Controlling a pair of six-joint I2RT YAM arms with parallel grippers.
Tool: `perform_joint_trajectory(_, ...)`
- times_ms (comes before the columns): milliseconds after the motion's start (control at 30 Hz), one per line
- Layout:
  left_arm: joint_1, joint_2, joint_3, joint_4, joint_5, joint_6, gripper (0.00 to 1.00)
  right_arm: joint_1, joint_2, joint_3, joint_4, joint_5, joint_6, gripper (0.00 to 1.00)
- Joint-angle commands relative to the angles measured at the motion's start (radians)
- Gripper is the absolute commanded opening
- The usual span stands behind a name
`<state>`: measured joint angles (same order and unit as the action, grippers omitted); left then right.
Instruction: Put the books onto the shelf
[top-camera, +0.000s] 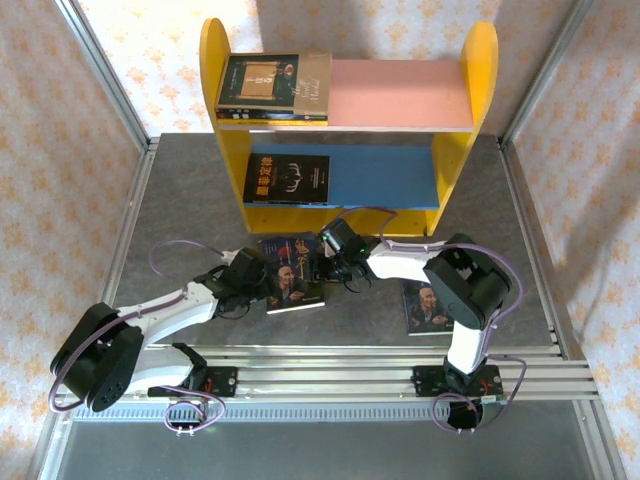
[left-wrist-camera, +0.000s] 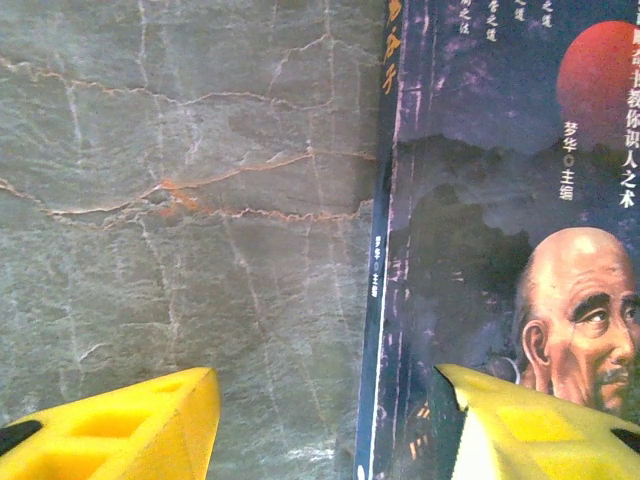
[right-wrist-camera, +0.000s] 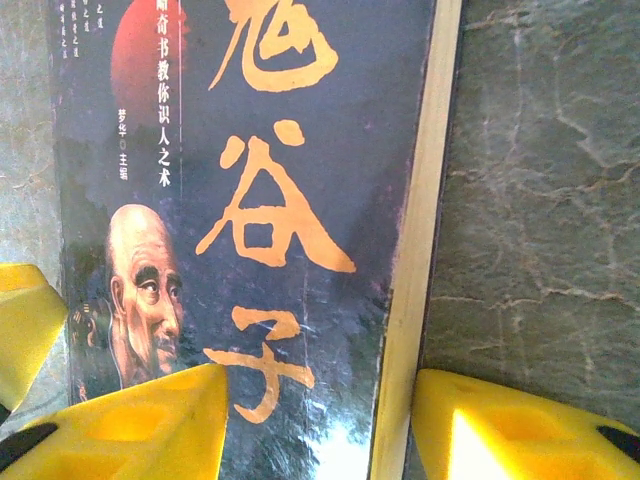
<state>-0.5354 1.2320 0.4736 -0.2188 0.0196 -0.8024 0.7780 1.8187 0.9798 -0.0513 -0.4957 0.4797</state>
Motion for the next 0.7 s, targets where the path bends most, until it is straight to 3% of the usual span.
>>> perform_joint_trajectory(0, 0.010, 0.013, -0.007, 0.018, 0.000, 0.002, 0.60, 0.023, 0.087, -0.030, 0.061, 0.016, 0.014, 0.51)
perform_joint_trajectory(167, 0.011, 0.030, -0.007, 0.039, 0.016, 0.000, 0.60, 0.025, 0.096, -0.032, 0.061, 0.010, 0.004, 0.44)
perform_joint_trajectory(367, 0.013, 0.049, -0.004, 0.056, 0.028, -0.002, 0.60, 0.027, 0.112, -0.036, 0.071, -0.009, -0.003, 0.23)
perform_joint_trajectory(667, 0.014, 0.061, -0.001, 0.061, 0.033, 0.001, 0.60, 0.027, 0.118, -0.039, 0.080, -0.009, -0.008, 0.14)
